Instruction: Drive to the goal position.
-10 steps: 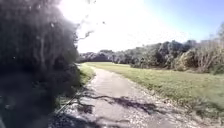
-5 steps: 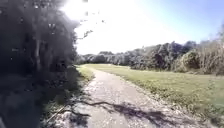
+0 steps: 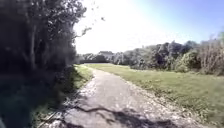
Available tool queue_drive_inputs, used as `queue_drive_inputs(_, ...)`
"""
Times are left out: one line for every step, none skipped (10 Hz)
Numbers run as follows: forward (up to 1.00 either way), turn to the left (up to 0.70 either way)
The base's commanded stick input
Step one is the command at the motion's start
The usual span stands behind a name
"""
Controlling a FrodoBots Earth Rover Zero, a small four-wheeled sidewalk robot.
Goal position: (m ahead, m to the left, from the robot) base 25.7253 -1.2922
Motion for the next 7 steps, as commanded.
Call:
queue_drive_inputs(0.5,0.0)
queue_drive_inputs(0.5,0.0)
queue_drive_inputs(0.5,0.0)
queue_drive_inputs(0.5,0.0)
queue_drive_inputs(0.5,0.0)
queue_drive_inputs(0.5,0.0)
queue_drive_inputs(0.5,0.0)
